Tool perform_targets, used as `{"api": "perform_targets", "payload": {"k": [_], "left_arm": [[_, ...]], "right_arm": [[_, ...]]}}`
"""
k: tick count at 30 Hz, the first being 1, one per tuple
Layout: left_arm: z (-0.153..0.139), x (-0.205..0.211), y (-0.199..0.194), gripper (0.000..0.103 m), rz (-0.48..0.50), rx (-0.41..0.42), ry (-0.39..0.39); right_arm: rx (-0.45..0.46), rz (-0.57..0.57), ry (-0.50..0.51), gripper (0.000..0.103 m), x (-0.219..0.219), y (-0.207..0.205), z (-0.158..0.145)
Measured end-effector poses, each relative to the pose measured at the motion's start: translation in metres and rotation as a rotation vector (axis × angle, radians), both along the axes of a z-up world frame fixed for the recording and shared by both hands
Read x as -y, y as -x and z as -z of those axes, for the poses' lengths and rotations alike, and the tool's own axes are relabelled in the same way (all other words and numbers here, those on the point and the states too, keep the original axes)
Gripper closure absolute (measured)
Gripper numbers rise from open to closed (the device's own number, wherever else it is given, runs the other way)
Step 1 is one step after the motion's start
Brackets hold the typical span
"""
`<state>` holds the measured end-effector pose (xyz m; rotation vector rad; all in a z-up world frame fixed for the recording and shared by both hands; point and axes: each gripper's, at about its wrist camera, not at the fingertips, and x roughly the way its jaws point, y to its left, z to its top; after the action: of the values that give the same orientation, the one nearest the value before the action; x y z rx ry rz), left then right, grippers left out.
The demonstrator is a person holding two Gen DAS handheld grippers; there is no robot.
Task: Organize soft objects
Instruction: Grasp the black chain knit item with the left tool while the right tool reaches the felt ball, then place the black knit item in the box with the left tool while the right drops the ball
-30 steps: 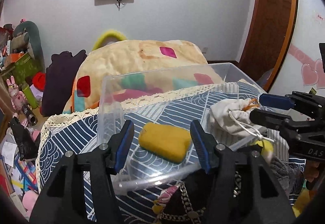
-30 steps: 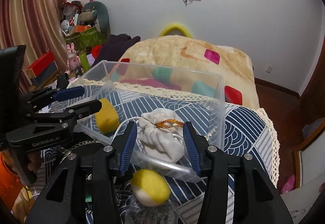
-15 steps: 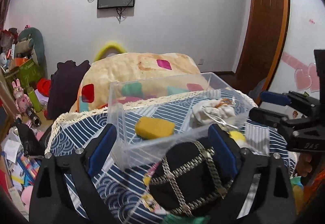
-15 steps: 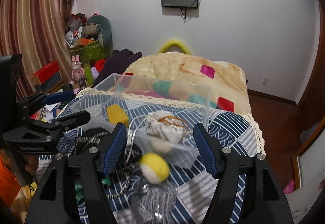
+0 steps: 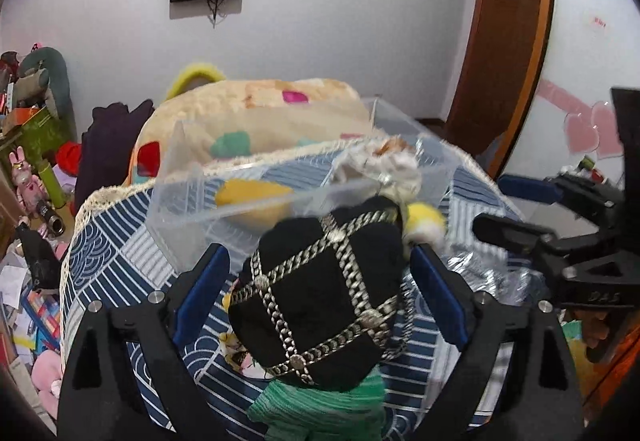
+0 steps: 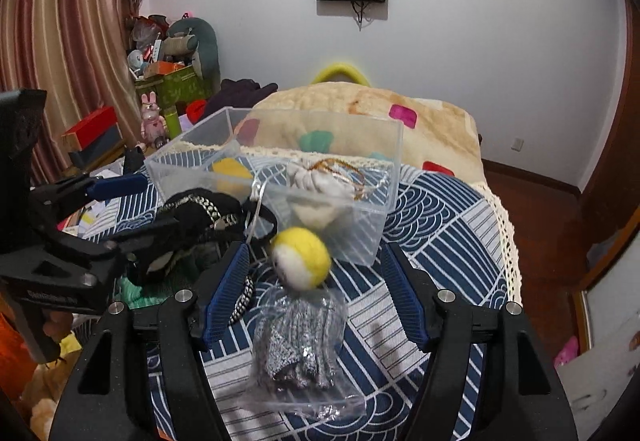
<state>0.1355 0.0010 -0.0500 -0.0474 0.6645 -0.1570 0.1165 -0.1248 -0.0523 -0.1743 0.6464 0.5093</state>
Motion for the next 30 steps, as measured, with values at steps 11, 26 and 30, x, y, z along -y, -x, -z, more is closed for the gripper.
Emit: {"api": "perform_targets", "payload": {"k": [11,26,30], "left_arm": [[0.036,-0.008,-0.014,0.012,-0.013,-0.064,0.006],[0.035,-0.020,-0.003,0.066,0.010,-0.029,0.096],[0.032,-0.023,0.001,0.074,-0.002,-0.021,0.099]], "right_arm": [[-0.058,-0.010,0.015,0.038,-0.008,-0.012,0.023],[-0.112,-0.019,-0.004,0.042,-0.014,-0.020,0.030],[-0.120,-0.024,0.002,0.055,-0.018,-0.022,0.031]]}}
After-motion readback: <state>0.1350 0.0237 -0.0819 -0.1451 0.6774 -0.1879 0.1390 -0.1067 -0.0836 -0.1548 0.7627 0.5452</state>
